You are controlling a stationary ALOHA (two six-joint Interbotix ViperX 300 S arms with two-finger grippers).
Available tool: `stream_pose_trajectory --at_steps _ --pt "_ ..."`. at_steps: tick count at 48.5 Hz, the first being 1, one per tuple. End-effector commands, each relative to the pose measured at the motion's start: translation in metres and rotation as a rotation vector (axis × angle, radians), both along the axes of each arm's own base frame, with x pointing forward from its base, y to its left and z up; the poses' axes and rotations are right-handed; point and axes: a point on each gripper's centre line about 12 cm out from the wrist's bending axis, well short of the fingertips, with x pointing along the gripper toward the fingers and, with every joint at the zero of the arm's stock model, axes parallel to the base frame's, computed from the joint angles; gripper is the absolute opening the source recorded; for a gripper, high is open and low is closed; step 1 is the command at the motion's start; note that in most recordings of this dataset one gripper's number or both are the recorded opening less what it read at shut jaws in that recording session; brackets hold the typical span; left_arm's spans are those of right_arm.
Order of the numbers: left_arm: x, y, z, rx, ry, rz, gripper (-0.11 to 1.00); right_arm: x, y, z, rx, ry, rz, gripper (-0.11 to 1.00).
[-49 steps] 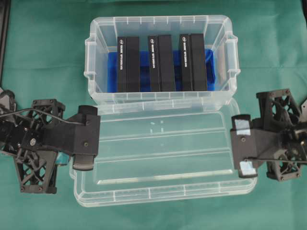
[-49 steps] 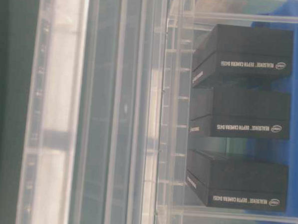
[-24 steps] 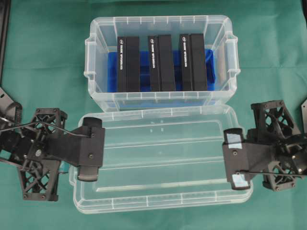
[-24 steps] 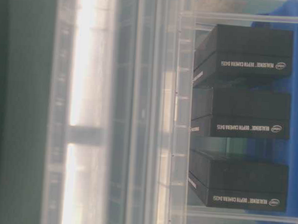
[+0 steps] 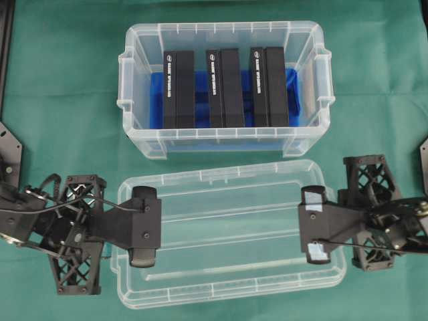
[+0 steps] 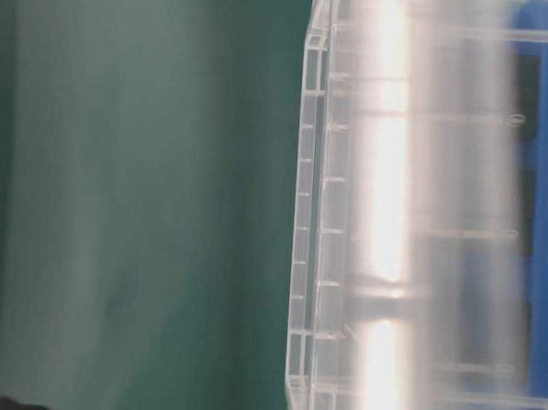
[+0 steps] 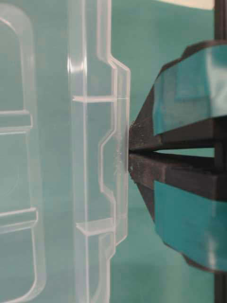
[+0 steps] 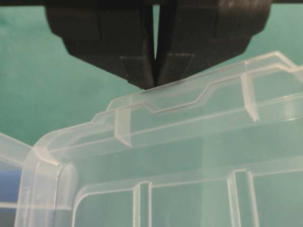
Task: Clamp the lid of the box with both arms, then lift and open it.
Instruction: 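Carry the lid toward the front of the table with both grippers, then lower the lid onto the cloth in front of the box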
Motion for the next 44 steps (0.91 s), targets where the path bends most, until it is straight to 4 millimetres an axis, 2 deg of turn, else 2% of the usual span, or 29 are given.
stream_pose_trajectory --at_steps 1,16,26,34,44 --pt "0.015 0.004 0.004 -0.027 -0.107 0.042 0.02 0.014 0.005 0.004 0.059 -0.108 0.005 0.01" --pt "0.007 0.006 -0.044 -0.04 -0.069 0.093 0.02 0.018 0.012 -0.039 0.109 -0.12 0.021 0.01" --pt "0.006 0.005 -0.068 -0.05 -0.082 0.09 0.02 0.023 0.017 -0.054 0.13 -0.128 0.04 0.01" --pt "0.008 0.004 -0.074 -0.057 -0.096 0.089 0.02 0.025 0.017 -0.065 0.135 -0.121 0.044 0.01" --pt "0.007 0.005 -0.075 -0.057 -0.094 0.09 0.02 0.026 0.018 -0.064 0.138 -0.125 0.046 0.01"
